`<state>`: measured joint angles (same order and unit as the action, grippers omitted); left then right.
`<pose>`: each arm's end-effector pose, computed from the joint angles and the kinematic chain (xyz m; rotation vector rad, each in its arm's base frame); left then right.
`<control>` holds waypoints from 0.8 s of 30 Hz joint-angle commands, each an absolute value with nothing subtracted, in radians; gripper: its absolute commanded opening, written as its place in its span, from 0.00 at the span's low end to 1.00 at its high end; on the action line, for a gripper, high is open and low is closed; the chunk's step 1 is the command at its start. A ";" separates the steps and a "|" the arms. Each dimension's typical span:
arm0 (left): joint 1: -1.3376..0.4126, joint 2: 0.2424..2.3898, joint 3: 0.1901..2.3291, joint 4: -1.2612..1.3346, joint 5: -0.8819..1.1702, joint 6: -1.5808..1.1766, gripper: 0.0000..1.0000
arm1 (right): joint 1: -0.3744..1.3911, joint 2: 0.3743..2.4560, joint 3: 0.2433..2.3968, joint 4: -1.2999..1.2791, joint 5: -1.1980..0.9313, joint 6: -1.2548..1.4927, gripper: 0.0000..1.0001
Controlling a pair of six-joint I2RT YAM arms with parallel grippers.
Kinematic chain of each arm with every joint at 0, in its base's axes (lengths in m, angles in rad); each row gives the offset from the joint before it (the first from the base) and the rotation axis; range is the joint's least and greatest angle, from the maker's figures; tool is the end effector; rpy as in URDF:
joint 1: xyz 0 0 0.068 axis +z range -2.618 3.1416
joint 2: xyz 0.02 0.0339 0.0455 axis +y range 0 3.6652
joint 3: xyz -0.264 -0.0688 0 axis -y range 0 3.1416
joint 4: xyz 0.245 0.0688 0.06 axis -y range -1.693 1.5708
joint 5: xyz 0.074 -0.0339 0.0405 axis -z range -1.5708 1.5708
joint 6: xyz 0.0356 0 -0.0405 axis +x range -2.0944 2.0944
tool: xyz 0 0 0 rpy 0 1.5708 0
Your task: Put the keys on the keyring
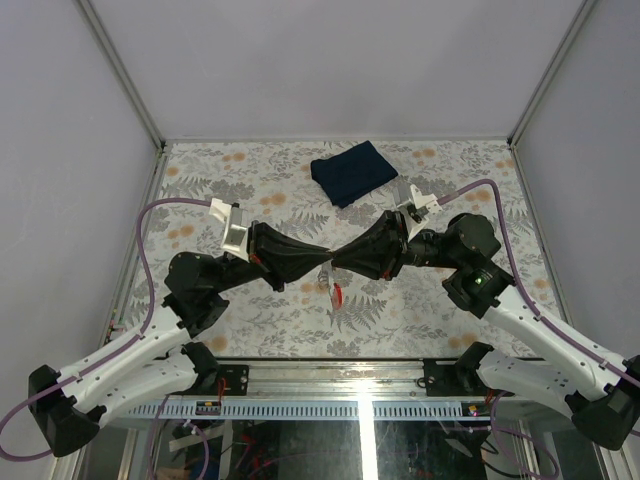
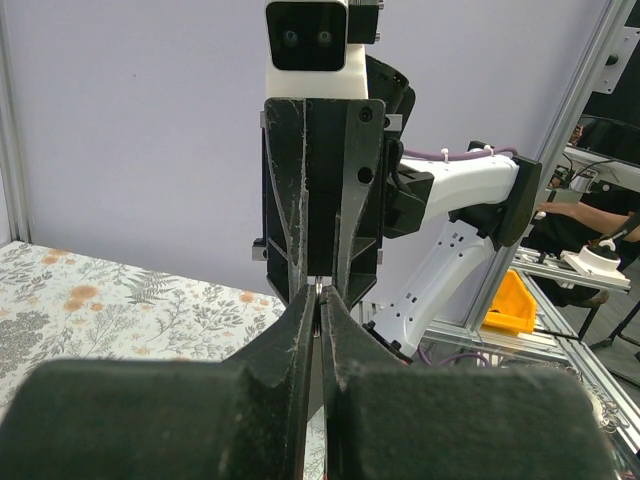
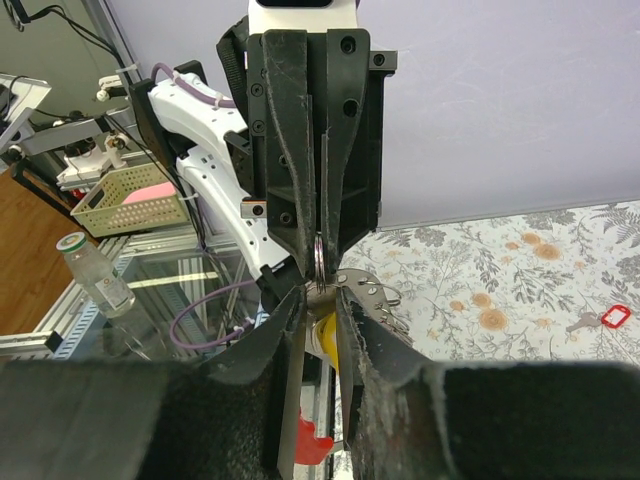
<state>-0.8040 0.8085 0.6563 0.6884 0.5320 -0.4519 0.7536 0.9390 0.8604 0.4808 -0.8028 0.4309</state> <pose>0.1111 -0.1414 0.3801 0.7146 0.9953 -1.3847 0.1312 0.1582 0.4058 -0.9681 1.0776 1.4584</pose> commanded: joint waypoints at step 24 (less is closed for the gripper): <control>-0.799 0.807 0.691 0.721 0.531 -0.431 0.00 | 0.750 0.945 0.903 0.562 -0.828 0.479 0.00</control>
